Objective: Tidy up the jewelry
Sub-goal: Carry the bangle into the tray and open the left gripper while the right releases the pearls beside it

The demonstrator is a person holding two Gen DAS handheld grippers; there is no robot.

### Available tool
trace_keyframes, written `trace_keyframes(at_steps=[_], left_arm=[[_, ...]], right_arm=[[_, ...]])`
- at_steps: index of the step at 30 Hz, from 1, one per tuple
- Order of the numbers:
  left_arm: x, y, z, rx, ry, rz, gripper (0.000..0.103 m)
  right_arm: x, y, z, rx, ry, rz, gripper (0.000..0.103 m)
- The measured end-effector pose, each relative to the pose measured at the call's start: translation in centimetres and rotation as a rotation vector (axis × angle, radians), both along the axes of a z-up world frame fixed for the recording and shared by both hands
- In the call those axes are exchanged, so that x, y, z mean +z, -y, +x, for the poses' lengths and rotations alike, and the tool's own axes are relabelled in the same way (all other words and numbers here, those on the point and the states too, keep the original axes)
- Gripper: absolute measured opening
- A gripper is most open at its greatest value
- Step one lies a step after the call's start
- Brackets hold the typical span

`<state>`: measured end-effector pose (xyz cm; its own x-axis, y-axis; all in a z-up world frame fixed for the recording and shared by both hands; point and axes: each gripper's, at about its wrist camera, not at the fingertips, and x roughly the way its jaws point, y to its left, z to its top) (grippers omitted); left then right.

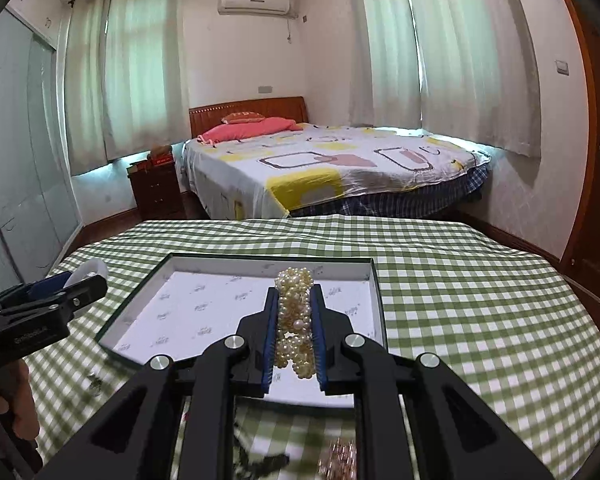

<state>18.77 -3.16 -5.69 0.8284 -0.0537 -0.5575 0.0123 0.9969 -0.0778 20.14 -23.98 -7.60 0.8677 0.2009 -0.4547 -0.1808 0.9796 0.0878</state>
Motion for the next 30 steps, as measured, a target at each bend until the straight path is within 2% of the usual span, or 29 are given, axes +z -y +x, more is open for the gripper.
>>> trace_keyframes(at_steps=[4,11,17,23,26,27,30], left_arm=[[-2.6,0.5,3.4,-0.011,-0.078,0.001,0.069],[-7.1,0.9,6.4,-0.028,-0.208,0.023,0.069],[-8.9,1.0,7.3,-0.030,-0.268,0.028,0.069],[-9.3,1.6,7.6,-0.030,-0.275,0.077,0.069],[-9.3,1.5,7.5,-0.029,-0.271,0.067,0.071],[-9.3,1.4,7.5,-0.026,-0.272,0.067,0.071],[-9.2,1.3,7.4,-0.026,-0.270,0.058,0.073]], right_arm=[[-2.3,0.2,2.6,-0.013,-0.072,-0.010,0.016],[-6.5,1.2,5.6,-0.040,-0.222,-0.021,0.016],[-7.6,1.3,6.3,-0.040,-0.279,-0.034,0.016],[-8.3,1.7,6.7,-0.040,-0.331,-0.030,0.017],[-8.3,1.5,6.6,-0.036,-0.327,-0.035,0.026],[-8.2,1.5,6.5,-0.036,-0.324,-0.036,0.033],[-8.0,1.4,6.3,-0.031,-0.317,-0.025,0.040]])
